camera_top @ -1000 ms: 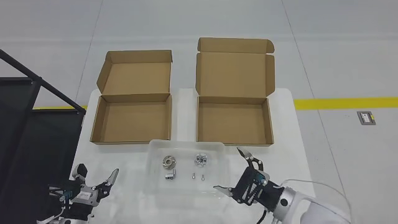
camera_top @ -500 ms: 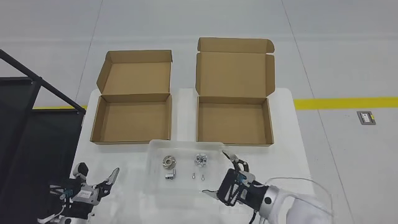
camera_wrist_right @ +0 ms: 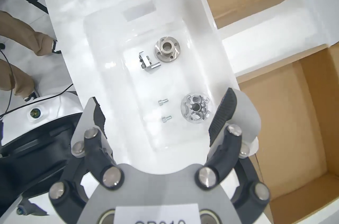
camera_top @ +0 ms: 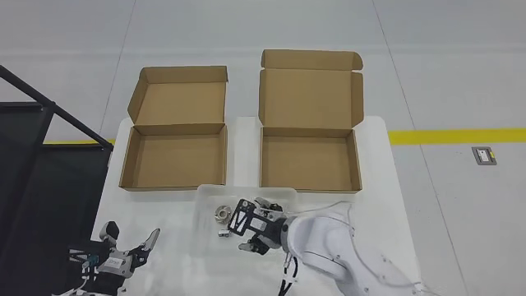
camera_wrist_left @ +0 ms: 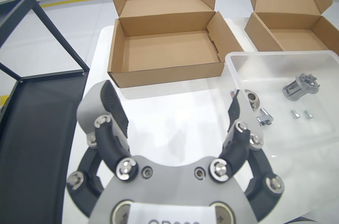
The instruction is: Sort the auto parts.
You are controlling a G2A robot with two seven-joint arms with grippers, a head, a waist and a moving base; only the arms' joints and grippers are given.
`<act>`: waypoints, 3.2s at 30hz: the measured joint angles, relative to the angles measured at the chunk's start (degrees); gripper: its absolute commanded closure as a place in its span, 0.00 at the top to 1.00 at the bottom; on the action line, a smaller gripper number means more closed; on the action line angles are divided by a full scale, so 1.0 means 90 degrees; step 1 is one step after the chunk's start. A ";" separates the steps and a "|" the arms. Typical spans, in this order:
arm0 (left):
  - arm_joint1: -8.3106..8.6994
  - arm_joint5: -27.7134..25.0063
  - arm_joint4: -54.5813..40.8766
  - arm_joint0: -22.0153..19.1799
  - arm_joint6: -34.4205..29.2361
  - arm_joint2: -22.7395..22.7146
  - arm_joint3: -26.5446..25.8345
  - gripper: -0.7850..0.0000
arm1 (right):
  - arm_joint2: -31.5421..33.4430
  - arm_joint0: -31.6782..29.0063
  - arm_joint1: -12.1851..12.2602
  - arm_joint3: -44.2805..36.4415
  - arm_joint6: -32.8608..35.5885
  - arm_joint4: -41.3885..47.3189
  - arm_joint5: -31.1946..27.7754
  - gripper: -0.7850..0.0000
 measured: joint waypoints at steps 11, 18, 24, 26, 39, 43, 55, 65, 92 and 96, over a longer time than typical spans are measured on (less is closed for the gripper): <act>0.0000 0.0000 -0.0001 0.0000 0.0000 0.0000 0.0000 1.00 | -0.0032 -0.0050 0.0002 -0.0043 -0.0194 -0.0149 -0.0110 1.00; 0.0000 0.0000 -0.0001 0.0000 0.0000 0.0000 0.0000 1.00 | -0.0513 0.0455 -0.0261 0.0849 0.0187 -0.0319 0.0519 1.00; 0.0000 0.0000 -0.0001 0.0000 0.0000 0.0000 0.0000 1.00 | -0.0729 0.0749 -0.0445 0.1347 0.0326 -0.0294 0.0772 1.00; 0.0000 0.0000 -0.0001 0.0000 0.0000 0.0000 0.0000 1.00 | -0.0764 0.0802 -0.0485 0.1451 0.0436 -0.0319 0.0833 1.00; 0.0000 0.0000 -0.0001 0.0000 0.0000 0.0000 0.0000 1.00 | -0.0775 0.0898 -0.0646 0.2184 0.0231 -0.0407 0.0864 1.00; 0.0000 0.0000 -0.0001 0.0000 0.0000 0.0000 0.0000 1.00 | -0.0755 0.0887 -0.0682 0.2268 0.0162 -0.0549 0.0985 0.89; 0.0000 0.0000 -0.0001 0.0000 0.0000 0.0000 0.0000 1.00 | -0.0748 0.0891 -0.0810 0.2574 0.0239 -0.0928 0.1363 0.46; 0.0000 0.0000 -0.0001 0.0000 0.0000 0.0000 0.0000 1.00 | -0.0591 0.0737 -0.0834 0.2412 0.0009 -0.1006 0.1138 0.00; 0.0000 0.0000 -0.0001 0.0000 0.0000 0.0000 0.0000 1.00 | 0.2087 -0.0776 -0.0148 -0.1489 -0.1224 -0.2020 0.0289 0.00; 0.0000 0.0000 -0.0001 0.0000 0.0000 0.0000 0.0000 1.00 | 0.2073 -0.0754 -0.0152 -0.1439 -0.1189 -0.2009 0.0300 0.00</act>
